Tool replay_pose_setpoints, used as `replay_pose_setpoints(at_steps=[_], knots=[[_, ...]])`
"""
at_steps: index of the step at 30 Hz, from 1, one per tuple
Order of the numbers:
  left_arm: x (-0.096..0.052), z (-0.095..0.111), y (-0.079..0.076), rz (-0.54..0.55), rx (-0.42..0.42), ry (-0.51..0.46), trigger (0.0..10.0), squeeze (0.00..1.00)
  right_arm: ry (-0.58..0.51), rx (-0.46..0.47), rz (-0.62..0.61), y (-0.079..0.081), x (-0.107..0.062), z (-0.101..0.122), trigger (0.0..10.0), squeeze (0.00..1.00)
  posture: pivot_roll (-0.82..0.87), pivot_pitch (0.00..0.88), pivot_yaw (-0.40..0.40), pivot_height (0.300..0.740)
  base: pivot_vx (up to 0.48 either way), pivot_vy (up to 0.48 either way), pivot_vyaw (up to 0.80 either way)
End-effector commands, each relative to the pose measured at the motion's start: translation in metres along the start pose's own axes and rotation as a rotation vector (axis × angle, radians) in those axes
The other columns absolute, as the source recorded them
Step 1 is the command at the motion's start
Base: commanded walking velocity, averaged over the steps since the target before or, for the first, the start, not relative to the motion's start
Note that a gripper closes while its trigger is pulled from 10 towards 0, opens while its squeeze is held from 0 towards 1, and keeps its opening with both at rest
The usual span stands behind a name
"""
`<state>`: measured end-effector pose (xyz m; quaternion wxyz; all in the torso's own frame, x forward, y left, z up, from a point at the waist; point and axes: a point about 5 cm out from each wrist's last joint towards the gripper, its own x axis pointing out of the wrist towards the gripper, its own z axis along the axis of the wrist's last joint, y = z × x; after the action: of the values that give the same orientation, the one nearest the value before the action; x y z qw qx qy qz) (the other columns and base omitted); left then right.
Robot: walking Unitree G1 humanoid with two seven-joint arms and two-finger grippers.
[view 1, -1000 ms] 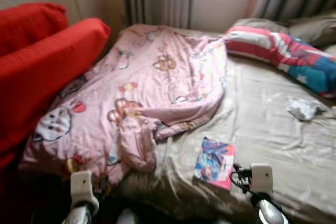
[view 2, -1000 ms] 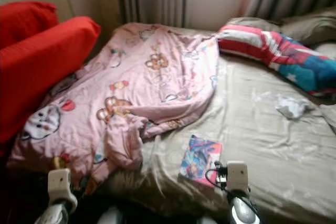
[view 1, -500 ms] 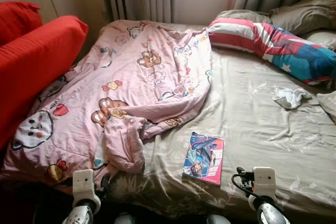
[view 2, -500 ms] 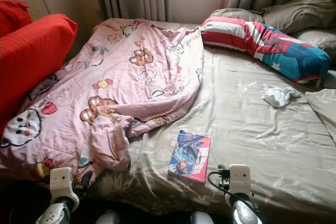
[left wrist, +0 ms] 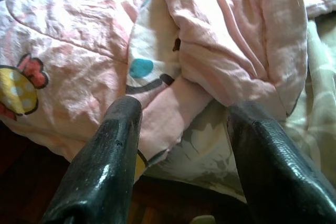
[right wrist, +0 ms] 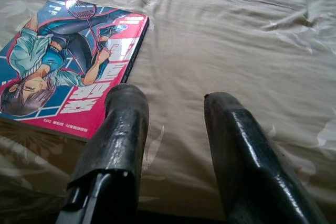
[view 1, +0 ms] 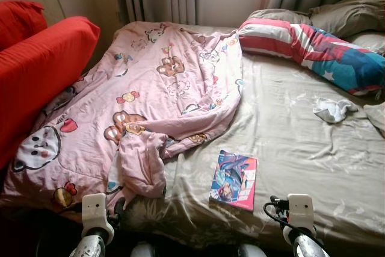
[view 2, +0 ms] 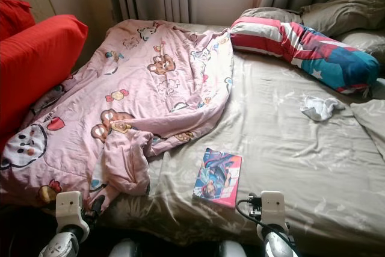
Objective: Clean up the room
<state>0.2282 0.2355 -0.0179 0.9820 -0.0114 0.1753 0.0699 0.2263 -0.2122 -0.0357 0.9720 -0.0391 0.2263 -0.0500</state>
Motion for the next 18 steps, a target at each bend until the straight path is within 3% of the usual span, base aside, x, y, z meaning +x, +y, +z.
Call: replay_pose_setpoints(at_steps=[1,4,14,18], knots=[[0.002,0.003,0.002,-0.007,0.011,0.0,10.0,0.0,-0.005,0.0,0.007,0.0,0.0,0.0,10.0,0.0,-0.08,0.081,0.025,0.624,0.0,0.0,0.0],[0.004,0.007,0.004,-0.003,0.008,-0.007,10.0,0.0,-0.02,0.069,-0.008,-0.002,0.002,0.004,10.0,0.0,-0.08,0.082,0.029,0.624,0.0,0.0,0.0],[0.007,0.008,0.002,-0.004,0.013,0.001,10.0,0.0,-0.03,0.092,-0.003,0.006,0.004,0.008,10.0,0.0,-0.08,0.085,0.036,0.624,0.0,0.0,0.0],[0.009,0.011,0.002,0.002,0.008,-0.008,10.0,0.0,-0.008,0.116,0.017,0.009,0.004,0.004,10.0,0.0,-0.07,0.079,0.027,0.624,0.063,0.0,0.6]])
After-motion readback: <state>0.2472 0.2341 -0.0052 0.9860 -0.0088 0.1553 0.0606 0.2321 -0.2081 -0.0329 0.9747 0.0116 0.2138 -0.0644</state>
